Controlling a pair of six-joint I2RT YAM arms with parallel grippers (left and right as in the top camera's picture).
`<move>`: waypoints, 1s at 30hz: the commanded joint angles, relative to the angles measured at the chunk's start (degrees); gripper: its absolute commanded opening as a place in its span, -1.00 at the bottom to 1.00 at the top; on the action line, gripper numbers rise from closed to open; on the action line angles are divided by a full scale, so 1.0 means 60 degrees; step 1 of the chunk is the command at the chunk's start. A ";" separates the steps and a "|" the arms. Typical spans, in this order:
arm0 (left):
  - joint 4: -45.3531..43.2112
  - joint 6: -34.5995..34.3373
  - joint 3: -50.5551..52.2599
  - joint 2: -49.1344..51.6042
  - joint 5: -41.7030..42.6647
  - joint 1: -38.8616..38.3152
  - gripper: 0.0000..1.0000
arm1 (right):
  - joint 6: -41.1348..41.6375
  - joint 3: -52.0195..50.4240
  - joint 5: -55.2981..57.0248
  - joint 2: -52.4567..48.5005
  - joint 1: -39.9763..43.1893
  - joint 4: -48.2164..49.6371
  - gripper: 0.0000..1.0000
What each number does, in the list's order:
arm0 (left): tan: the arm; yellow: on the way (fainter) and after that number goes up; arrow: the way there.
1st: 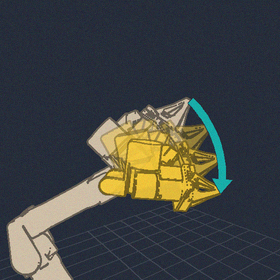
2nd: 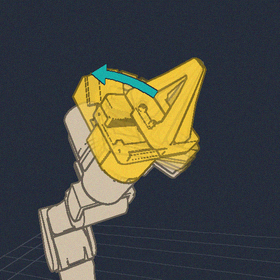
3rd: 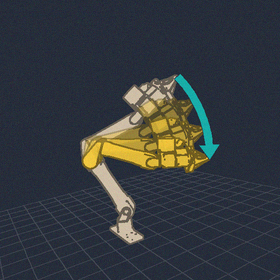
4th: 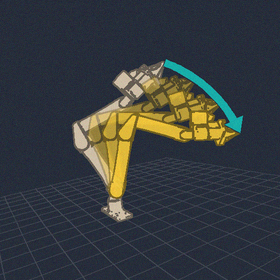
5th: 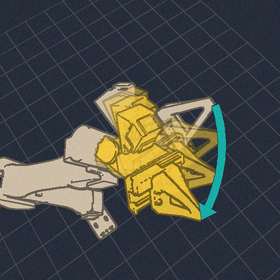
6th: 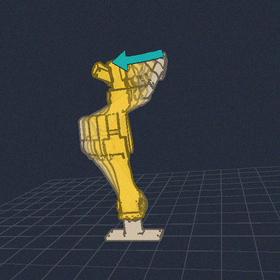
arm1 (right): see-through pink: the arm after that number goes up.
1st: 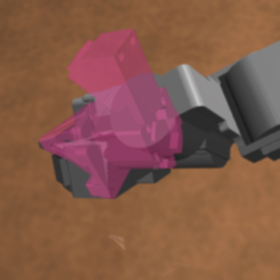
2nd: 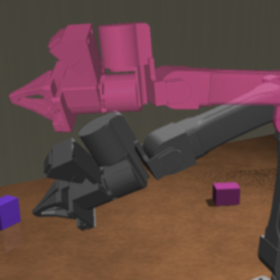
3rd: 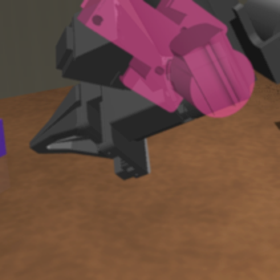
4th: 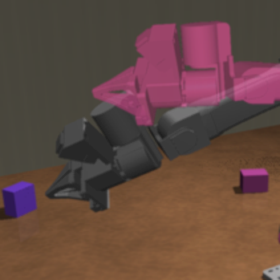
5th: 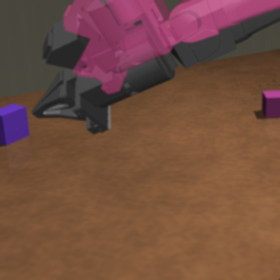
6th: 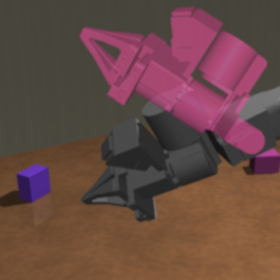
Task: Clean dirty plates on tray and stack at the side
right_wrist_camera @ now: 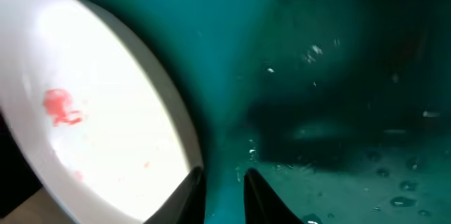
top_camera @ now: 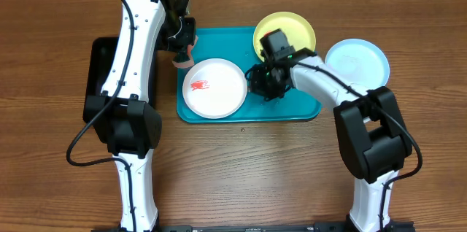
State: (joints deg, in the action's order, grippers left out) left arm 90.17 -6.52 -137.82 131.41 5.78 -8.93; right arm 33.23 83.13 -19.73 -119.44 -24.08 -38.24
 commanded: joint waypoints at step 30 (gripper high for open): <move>-0.0091 0.1759 0.0251 0.0080 0.0725 -0.0025 -0.92 | -0.0018 0.0029 0.1712 -0.0047 -0.0969 -0.0109 -0.77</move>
State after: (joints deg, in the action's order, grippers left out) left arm 89.93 3.20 -137.25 131.41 9.06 -8.93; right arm 31.31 84.64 -10.81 -119.46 -29.71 -39.66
